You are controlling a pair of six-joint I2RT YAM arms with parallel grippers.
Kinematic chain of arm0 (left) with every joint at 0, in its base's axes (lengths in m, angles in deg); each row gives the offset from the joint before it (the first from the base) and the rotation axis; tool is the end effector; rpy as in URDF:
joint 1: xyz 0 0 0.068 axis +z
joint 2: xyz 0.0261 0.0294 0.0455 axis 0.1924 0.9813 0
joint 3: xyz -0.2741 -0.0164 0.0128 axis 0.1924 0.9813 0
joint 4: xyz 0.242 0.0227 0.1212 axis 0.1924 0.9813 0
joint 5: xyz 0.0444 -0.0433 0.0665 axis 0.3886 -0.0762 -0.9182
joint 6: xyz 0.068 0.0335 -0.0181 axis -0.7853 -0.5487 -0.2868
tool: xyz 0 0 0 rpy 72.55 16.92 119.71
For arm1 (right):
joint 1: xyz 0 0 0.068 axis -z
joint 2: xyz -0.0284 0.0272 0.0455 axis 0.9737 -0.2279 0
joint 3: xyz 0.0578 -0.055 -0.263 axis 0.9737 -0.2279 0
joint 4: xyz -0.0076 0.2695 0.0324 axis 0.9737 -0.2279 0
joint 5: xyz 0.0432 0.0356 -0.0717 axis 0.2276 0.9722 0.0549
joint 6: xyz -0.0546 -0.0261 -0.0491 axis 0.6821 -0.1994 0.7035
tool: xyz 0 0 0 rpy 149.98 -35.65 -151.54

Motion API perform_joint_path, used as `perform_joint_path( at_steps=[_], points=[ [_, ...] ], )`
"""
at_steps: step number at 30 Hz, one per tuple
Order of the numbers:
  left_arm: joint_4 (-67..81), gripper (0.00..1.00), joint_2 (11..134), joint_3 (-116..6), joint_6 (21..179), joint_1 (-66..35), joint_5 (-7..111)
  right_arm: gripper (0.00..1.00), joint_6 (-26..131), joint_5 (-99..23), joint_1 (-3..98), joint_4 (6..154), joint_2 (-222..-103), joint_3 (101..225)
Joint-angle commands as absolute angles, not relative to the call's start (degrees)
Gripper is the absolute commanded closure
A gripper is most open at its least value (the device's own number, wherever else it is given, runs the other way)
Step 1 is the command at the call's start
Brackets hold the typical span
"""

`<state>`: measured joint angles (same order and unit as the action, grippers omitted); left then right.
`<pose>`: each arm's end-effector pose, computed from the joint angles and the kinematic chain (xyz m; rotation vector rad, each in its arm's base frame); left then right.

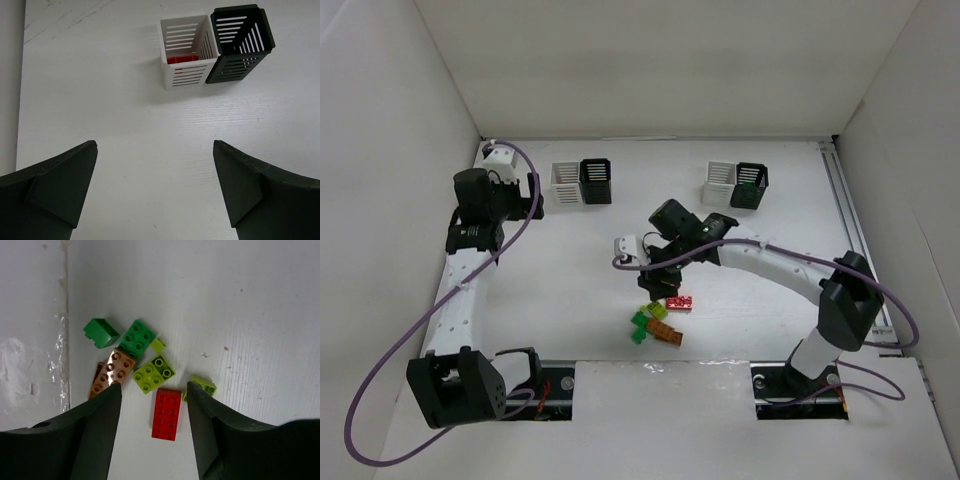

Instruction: Sort the legos into containers by color

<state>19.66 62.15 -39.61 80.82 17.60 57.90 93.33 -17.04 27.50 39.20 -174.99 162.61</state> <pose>0.2999 0.0176 0.3323 0.1943 1.8799 -0.0637 0.2143 0.2973 0.2398 -1.8525 1.8267 0.7390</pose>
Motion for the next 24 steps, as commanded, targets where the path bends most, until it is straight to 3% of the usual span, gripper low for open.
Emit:
perform_joint_path(
  at_steps=[1,7,13,24],
  points=[
    [17.9,0.00,61.2,-40.9,81.5,18.0,56.8,0.41,102.7,-13.4,25.4,37.1,-173.7,164.1],
    [17.9,0.00,62.5,-41.4,81.0,18.0,56.8,0.42,109.2,-20.0,15.9,39.5,-171.9,156.8],
    [16.2,0.00,62.5,-40.3,82.7,18.0,57.3,0.36,112.0,-22.0,10.2,41.4,-174.3,156.3],
    [14.8,0.00,63.0,-39.7,82.7,18.0,57.8,0.31,111.5,-22.6,9.1,43.0,-183.1,162.5]
  ],
)
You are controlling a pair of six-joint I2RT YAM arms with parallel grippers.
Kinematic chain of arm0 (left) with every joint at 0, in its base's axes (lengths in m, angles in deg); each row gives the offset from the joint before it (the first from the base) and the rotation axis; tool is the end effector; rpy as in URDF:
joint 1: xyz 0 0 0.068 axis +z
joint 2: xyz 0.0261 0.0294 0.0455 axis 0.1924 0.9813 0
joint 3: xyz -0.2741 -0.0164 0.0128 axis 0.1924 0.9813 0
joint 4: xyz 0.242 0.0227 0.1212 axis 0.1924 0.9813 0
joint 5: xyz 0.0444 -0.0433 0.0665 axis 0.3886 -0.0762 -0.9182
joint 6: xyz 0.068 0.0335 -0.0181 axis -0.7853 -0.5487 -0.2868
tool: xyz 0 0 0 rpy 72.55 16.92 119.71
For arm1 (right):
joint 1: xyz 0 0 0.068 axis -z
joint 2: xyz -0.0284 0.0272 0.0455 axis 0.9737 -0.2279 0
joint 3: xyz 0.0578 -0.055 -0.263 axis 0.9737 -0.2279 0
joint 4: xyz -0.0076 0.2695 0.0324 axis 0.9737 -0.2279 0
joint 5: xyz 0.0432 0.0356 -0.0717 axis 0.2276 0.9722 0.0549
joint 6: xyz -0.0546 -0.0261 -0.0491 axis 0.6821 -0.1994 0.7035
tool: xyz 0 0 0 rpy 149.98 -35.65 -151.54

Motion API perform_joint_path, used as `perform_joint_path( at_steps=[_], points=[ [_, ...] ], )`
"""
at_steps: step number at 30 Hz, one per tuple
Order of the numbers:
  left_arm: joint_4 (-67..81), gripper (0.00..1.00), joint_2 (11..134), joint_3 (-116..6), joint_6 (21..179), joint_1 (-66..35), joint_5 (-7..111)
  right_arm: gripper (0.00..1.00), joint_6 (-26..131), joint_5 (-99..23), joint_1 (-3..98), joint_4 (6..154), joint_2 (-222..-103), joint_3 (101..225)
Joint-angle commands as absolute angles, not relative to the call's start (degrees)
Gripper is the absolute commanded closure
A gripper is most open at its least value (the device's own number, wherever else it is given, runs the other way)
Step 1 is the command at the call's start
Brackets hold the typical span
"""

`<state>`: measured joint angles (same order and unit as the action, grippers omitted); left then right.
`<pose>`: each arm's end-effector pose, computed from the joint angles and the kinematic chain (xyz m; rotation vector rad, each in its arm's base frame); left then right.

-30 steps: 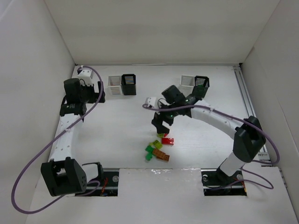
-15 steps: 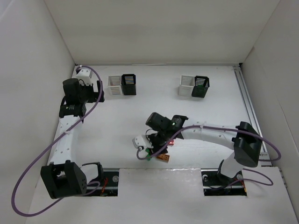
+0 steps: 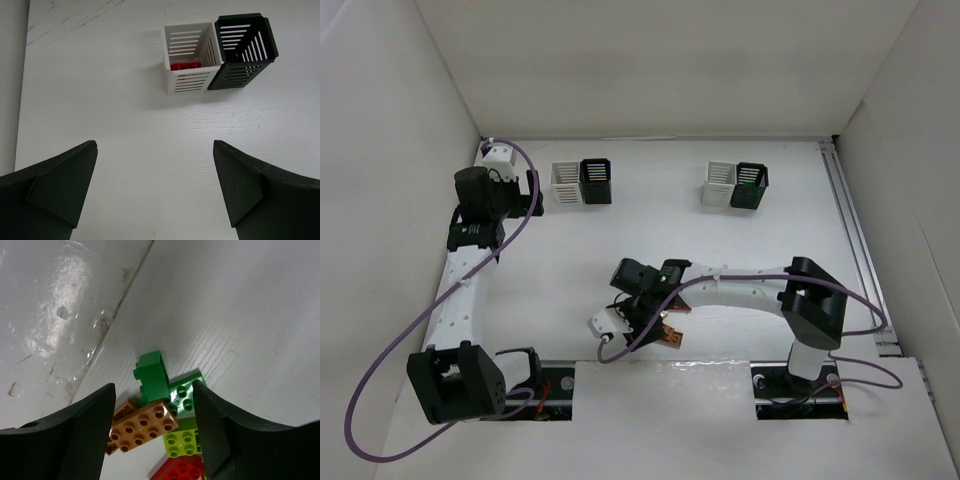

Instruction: Sort the legos into containers by color

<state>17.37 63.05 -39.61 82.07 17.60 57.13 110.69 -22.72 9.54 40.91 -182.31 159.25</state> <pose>0.3051 0.0191 0.3331 0.1667 1.8600 -0.0611 0.1203 0.3530 0.1758 -2.4325 1.3301 0.6173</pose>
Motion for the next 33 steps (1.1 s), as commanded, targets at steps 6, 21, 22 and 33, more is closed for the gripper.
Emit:
perform_joint_path(
  at_steps=[6,21,22,33],
  points=[
    [13.2,0.00,63.5,-39.7,82.7,18.0,58.4,0.34,111.5,-22.6,8.6,42.3,-186.5,164.7],
    [11.6,0.00,66.2,-40.1,82.7,18.0,58.4,0.46,112.0,-24.3,7.0,43.7,-189.2,161.5],
    [11.6,0.00,66.2,-40.1,82.7,18.0,58.4,0.50,112.0,-24.3,7.0,43.7,-189.2,161.0],
    [11.1,0.00,66.8,-40.1,82.7,18.0,59.7,0.75,110.8,-27.3,7.0,45.6,-189.1,159.2]
  ],
)
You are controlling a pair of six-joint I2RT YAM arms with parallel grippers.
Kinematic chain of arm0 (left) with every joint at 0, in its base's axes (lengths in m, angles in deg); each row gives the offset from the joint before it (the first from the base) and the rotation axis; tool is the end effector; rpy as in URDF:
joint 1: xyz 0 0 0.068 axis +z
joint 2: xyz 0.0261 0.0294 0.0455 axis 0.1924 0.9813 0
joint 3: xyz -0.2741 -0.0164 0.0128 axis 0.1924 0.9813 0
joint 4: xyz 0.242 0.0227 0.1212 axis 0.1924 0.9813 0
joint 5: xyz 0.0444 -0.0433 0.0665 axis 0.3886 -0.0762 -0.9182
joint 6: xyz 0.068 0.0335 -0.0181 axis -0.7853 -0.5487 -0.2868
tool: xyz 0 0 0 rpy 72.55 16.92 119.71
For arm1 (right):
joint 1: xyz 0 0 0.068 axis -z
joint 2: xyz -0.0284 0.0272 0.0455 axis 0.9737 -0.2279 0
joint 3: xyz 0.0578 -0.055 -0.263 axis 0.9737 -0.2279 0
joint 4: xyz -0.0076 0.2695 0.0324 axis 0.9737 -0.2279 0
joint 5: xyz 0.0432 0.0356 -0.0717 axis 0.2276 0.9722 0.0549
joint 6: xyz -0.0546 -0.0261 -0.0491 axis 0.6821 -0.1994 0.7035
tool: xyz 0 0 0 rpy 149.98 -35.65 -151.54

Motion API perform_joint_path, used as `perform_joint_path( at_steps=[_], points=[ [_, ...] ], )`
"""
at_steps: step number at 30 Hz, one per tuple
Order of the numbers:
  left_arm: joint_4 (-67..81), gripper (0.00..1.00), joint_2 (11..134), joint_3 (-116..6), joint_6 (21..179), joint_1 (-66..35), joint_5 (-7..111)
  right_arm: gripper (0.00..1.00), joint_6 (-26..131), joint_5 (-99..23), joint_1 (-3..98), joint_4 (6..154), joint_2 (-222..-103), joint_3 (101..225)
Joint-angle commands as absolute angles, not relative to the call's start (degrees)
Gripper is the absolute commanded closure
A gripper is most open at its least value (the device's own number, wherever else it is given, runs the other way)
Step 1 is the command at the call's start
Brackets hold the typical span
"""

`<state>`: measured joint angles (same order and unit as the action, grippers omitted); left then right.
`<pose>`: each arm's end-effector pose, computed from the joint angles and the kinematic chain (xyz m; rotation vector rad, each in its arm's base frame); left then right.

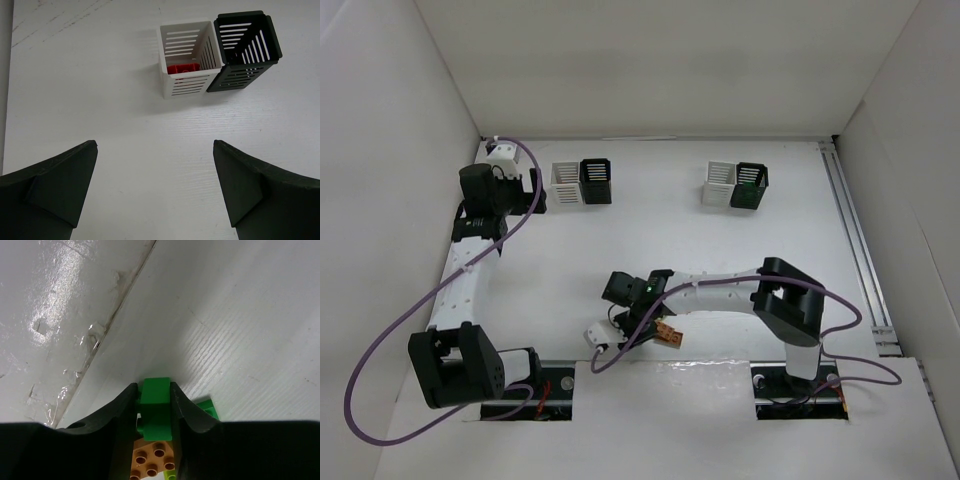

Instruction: Sort the legos into containers by color

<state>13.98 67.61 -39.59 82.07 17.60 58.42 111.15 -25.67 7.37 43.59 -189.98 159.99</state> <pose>0.3242 0.0198 0.3174 0.1802 1.8776 -0.0865 0.1150 0.3699 0.1323 -2.5221 1.3418 0.5509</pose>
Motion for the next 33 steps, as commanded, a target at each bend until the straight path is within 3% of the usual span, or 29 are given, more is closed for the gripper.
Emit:
perform_joint_path(
  at_steps=[1,5,8,11,17,26,33],
  points=[
    [10.6,0.00,66.8,-40.1,82.7,18.0,60.2,0.77,110.8,-27.3,7.0,45.6,-189.1,159.2],
    [10.6,0.00,65.6,-38.9,81.5,18.0,60.2,0.86,107.1,-28.3,8.1,45.6,-184.6,161.7],
    [9.4,0.00,63.3,-37.2,80.7,18.0,61.1,0.88,102.7,-28.3,10.5,45.1,-180.0,165.6],
    [7.5,0.00,61.2,-36.1,80.0,18.0,62.1,0.91,97.5,-26.7,16.8,43.9,-178.1,171.4],
    [7.5,0.00,63.1,-38.9,80.0,18.0,62.1,0.96,85.7,-21.7,38.5,44.6,-176.7,178.3],
    [9.5,0.00,69.5,-45.0,80.3,14.3,56.5,0.96,74.7,-18.1,69.1,45.1,-187.6,191.0],
    [9.0,0.00,71.9,-46.9,80.9,13.7,55.9,0.96,70.1,-20.9,76.1,45.7,-195.3,198.7]
  ],
)
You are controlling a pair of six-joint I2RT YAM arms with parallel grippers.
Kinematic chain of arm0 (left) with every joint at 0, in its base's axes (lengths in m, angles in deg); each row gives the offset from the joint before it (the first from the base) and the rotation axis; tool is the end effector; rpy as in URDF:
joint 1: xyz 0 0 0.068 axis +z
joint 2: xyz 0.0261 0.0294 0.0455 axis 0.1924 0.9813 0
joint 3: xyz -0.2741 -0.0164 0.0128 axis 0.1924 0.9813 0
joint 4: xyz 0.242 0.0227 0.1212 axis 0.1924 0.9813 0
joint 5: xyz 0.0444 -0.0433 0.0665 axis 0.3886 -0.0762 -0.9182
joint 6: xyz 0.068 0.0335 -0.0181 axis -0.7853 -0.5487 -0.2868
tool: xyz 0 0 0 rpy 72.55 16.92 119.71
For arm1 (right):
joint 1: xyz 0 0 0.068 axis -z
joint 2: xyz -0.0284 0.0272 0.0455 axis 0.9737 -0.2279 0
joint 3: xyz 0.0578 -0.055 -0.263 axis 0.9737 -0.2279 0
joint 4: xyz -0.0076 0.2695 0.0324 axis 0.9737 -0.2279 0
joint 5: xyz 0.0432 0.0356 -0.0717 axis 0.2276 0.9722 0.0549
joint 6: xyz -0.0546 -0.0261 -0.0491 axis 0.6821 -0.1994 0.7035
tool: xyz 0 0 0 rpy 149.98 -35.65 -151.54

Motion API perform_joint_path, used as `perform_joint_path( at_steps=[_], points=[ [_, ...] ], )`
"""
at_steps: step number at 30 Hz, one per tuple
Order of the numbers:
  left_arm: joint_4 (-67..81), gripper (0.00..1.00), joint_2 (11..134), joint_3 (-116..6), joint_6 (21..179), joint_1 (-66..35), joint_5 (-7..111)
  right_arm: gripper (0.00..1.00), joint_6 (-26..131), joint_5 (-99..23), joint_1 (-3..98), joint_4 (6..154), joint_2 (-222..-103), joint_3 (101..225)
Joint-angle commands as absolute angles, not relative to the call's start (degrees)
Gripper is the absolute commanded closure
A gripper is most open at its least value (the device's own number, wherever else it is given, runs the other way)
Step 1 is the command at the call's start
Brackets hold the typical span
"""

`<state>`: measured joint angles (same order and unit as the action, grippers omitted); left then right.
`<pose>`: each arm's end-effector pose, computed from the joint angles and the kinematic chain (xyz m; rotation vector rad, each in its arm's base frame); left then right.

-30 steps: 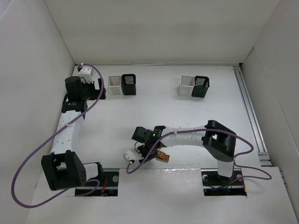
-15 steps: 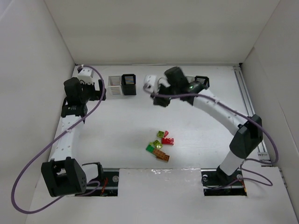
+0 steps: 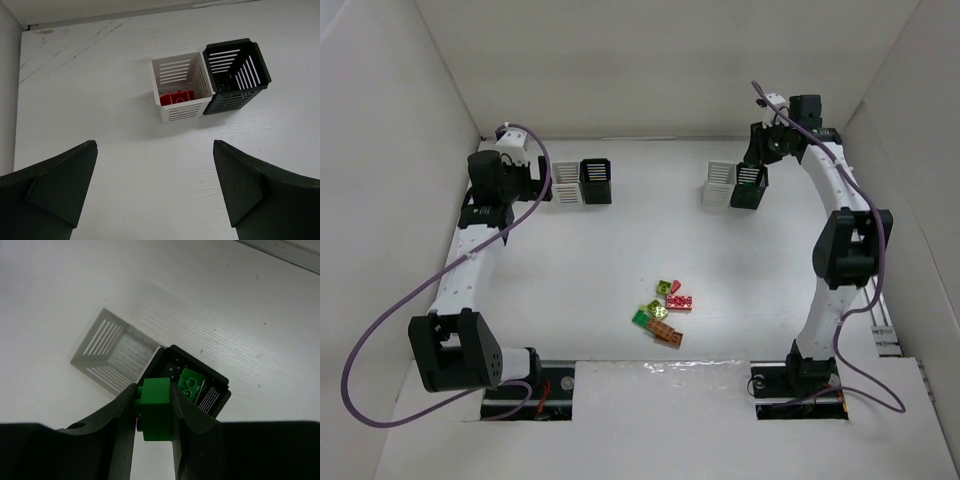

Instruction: Sort the legos into containers by color

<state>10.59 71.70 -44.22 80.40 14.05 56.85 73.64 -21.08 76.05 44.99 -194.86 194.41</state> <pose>0.3460 0.0026 0.3346 0.2496 1.8043 -0.0705 0.4867 0.0337 0.2969 -0.5014 2.2008 0.3616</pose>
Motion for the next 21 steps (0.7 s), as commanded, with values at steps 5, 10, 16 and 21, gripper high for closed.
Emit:
perform_joint_path(
  at_steps=[5,10,16,21],
  points=[
    [9.0,0.00,72.4,-46.9,80.9,13.7,55.3,0.95,67.8,-20.9,77.3,45.7,-199.1,200.8],
    [9.0,0.00,72.4,-46.4,80.9,13.7,55.3,0.93,67.3,-21.5,77.3,45.7,-200.4,201.3],
    [8.4,0.00,72.4,-45.8,80.9,13.7,54.0,0.87,67.3,-23.4,77.3,45.7,-200.4,200.2],
    [4.1,0.00,70.2,-42.8,81.5,13.7,56.7,0.52,67.3,-23.4,77.3,45.7,-199.3,198.0]
  ],
)
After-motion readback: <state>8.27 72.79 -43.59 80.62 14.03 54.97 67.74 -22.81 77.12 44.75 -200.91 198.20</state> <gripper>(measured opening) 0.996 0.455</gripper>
